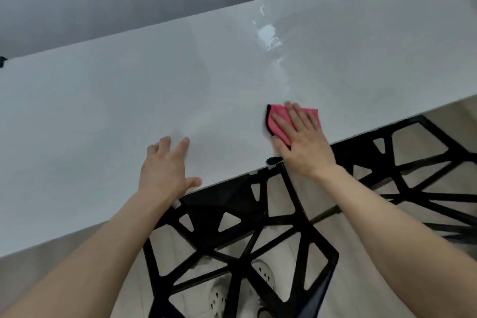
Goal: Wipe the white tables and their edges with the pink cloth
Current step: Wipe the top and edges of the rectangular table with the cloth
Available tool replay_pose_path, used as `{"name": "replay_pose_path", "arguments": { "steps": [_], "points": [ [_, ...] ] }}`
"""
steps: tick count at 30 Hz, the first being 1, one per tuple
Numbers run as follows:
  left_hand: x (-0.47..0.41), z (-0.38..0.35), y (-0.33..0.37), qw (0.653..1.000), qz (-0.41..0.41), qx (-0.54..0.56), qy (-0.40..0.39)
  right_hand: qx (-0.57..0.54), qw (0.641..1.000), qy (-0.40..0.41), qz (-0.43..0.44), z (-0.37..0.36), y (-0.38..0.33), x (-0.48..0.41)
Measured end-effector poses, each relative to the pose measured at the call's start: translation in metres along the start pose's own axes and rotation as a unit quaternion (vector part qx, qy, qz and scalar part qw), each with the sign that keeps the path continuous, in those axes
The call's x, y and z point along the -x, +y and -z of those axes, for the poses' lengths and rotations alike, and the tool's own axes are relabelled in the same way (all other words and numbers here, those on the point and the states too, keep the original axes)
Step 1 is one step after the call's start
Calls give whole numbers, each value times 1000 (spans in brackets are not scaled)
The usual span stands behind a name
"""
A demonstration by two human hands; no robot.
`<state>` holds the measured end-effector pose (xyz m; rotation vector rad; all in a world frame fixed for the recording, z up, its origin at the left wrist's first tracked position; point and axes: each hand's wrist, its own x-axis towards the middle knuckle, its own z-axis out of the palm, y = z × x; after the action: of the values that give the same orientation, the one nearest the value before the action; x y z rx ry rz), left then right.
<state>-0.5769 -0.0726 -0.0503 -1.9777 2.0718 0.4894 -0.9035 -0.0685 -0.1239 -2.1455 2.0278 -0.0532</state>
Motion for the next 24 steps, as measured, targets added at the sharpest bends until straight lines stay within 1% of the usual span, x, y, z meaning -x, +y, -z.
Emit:
{"name": "replay_pose_path", "arguments": {
  "steps": [1, 2, 3, 4, 5, 6, 7, 8, 9, 10, 11, 12, 13, 14, 15, 16, 17, 18, 19, 20, 21, 22, 23, 24],
  "points": [
    [0, -1, 0, 1000, -2, -3, -1, -2, 997, 11, -73, 6, 21, -3],
    [-1, -1, -1, 1000, -4, -7, 1, -9, 989, 24, -144, 9, 27, -10],
    [-2, 0, -2, 1000, -5, -12, 0, -13, 977, 38, -207, 7, 15, -19],
    [-2, 0, -2, 1000, -6, -15, -3, -13, 967, 56, -247, 4, -12, -23],
    [-2, 0, -2, 1000, -5, -17, -4, -12, 966, 72, -247, -2, -46, -25],
    [-3, 2, -1, 1000, -2, -21, -4, -13, 976, 72, -205, -8, -82, -24],
    [-2, 4, 0, 1000, 2, -29, -12, -22, 989, 65, -129, -15, -113, -20],
    [-3, 7, 2, 999, 6, -41, -22, -32, 998, 37, -39, -19, -134, -11],
    [-4, 10, 5, 998, 8, -60, -31, -30, 999, 3, 40, -18, -138, 0],
    [-4, 13, 10, 996, 11, -82, -37, -25, 995, -19, 93, -12, -125, 7],
    [-4, 16, 17, 993, 11, -112, -39, -14, 994, -23, 101, -8, -97, 9],
    [-5, 19, 25, 988, 6, -147, -40, -11, 998, -18, 56, -3, -61, 7],
    [-7, 23, 34, 983, 1, -177, -40, -10, 1000, -1, -28, 3, -20, 2],
    [-9, 27, 44, 980, -4, -193, -40, -9, 992, 22, -127, 12, 20, -5],
    [-12, 30, 54, 981, -9, -190, -42, -11, 976, 43, -214, 21, 51, -12],
    [-16, 34, 65, 984, -14, -174, -46, -17, 959, 56, -278, 25, 66, -20],
    [-20, 38, 75, 987, -16, -152, -51, -23, 947, 65, -314, 25, 59, -29],
    [-25, 40, 86, 990, -15, -130, -55, -26, 949, 78, -303, 21, 34, -34],
    [-31, 43, 96, 992, -14, -111, -57, -23, 966, 75, -245, 15, 3, -35],
    [-38, 45, 105, 993, -14, -99, -57, -26, 987, 61, -148, 9, -23, -31],
    [-47, 47, 118, 993, -14, -96, -60, -32, 999, 26, -31, 5, -37, -23],
    [-54, 49, 126, 994, -13, -92, -63, -24, 997, -8, 72, 5, -37, -13],
    [-60, 52, 131, 994, -13, -84, -67, -8, 990, -27, 140, 8, -19, -10],
    [-69, 56, 141, 995, -11, -72, -71, 2, 986, -29, 164, 14, 18, -18]
  ]
}}
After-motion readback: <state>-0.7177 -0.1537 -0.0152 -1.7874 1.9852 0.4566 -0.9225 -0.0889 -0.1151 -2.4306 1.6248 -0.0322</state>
